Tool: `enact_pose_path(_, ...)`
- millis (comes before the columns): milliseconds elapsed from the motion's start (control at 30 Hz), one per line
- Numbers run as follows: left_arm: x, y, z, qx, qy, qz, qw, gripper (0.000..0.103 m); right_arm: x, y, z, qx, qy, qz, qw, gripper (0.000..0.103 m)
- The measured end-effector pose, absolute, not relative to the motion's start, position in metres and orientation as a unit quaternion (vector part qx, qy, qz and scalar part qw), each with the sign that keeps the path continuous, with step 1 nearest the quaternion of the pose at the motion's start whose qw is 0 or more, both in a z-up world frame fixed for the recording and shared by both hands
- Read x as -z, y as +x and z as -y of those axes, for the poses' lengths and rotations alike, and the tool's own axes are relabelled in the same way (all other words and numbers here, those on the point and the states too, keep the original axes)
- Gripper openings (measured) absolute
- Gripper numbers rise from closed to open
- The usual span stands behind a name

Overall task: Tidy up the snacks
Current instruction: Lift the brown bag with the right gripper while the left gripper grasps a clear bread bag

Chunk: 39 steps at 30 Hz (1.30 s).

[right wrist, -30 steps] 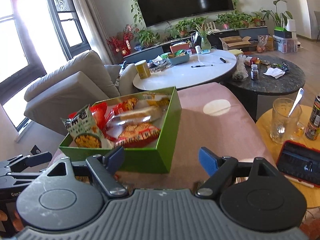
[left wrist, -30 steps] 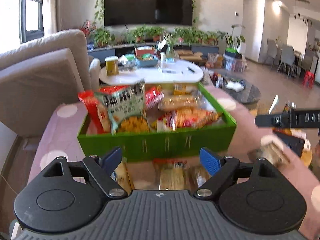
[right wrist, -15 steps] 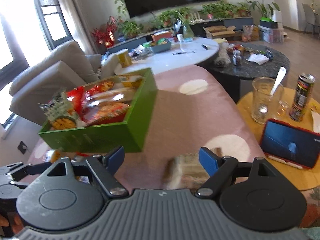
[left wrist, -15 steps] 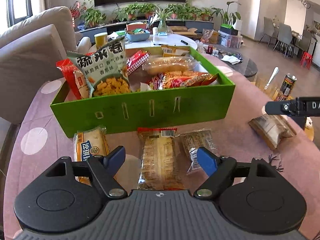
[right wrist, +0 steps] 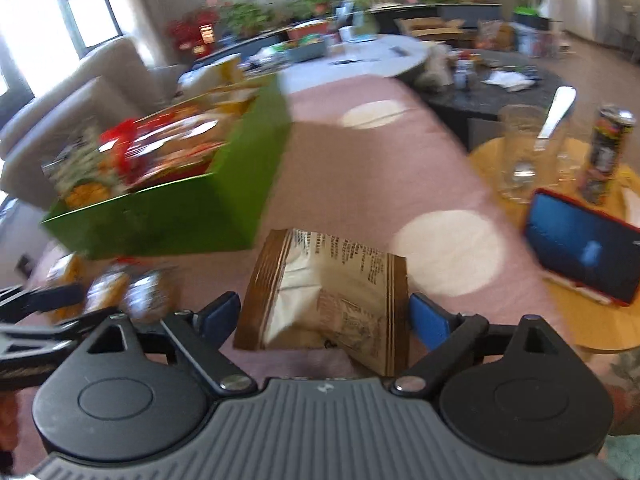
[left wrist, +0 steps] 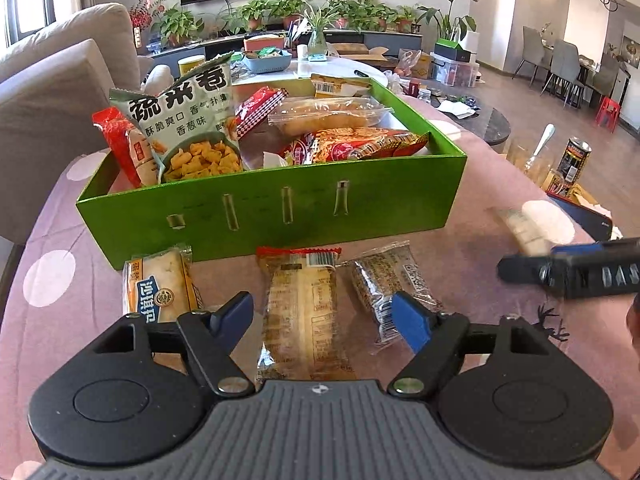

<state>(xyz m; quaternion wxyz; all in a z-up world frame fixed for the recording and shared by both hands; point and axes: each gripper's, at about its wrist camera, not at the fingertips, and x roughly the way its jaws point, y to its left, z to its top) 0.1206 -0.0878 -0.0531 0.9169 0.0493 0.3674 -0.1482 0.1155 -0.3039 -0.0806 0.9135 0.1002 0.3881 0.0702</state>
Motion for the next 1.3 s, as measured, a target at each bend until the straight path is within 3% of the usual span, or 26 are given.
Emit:
enact_pose_path(300, 0.051, 0.118, 0.085, 0.149, 0.046, -0.368, 0.917, 0.068, 0.057, 0.088, 0.293, -0.170, 0.057, -0.355, 0.918, 0.074)
enact_pose_path(800, 0.053, 0.128, 0.089, 0.151, 0.042, -0.374, 0.914, 0.070, 0.077, 0.111, 0.271, -0.206, -0.158, -0.366, 0.894, 0.075)
enact_pose_path(1033, 0.053, 0.127, 0.088, 0.151, 0.037, -0.379, 0.912, 0.072, 0.080, 0.134, 0.261, -0.215, -0.168, -0.365, 0.890, 0.075)
enact_pose_path(1300, 0.058, 0.128, 0.088, 0.158, 0.035, -0.384, 0.909, 0.078, 0.083, 0.144, 0.272, -0.186, -0.082, -0.382, 0.902, 0.068)
